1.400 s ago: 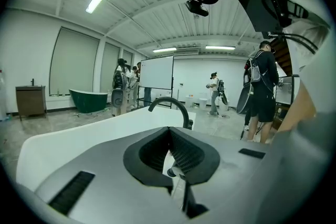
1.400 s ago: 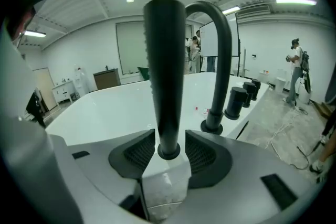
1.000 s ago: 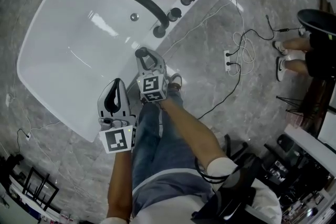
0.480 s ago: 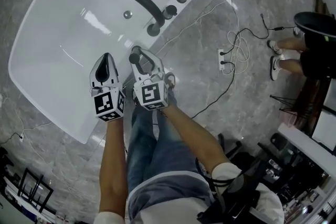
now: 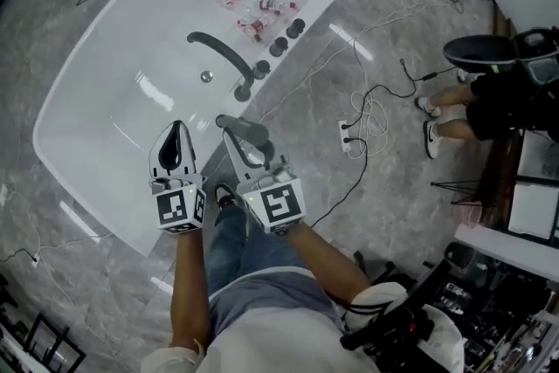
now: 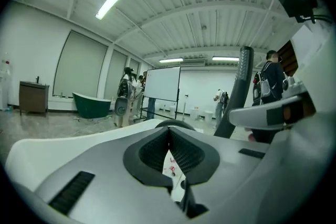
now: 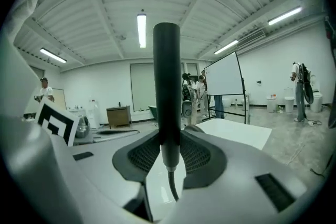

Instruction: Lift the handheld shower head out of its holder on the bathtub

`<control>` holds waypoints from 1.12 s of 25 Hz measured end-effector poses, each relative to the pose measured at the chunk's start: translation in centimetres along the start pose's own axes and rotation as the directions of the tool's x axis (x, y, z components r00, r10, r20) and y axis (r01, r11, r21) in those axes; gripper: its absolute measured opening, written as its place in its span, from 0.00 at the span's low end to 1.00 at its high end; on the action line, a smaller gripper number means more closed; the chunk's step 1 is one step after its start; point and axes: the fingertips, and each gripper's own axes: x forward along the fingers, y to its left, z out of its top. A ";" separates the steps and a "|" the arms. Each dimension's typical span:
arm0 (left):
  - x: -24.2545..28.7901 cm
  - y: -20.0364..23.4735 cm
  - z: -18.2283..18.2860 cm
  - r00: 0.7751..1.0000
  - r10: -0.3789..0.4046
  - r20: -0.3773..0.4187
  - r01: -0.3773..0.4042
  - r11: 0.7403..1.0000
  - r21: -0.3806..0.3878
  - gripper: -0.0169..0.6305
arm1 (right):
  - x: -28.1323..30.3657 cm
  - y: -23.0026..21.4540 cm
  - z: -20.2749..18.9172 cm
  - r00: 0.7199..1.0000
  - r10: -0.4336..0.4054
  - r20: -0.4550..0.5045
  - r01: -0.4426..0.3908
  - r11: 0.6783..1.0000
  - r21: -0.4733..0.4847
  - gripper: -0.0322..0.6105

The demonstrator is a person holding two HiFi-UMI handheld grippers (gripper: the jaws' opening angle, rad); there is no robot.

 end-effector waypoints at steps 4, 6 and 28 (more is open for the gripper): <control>-7.6 -1.8 9.2 0.998 -0.035 0.057 0.034 0.999 0.019 0.05 | -7.9 5.5 9.7 0.999 -0.002 0.037 0.002 1.000 0.009 0.24; -10.2 -2.6 12.6 0.995 -0.061 0.084 0.057 0.997 0.042 0.05 | -11.2 7.9 13.4 0.998 -0.001 0.066 0.001 1.000 0.005 0.24; -22.5 -5.4 24.3 0.971 -0.142 0.191 0.129 0.989 0.078 0.05 | -22.0 17.2 22.8 0.989 0.028 0.148 -0.035 0.998 0.044 0.24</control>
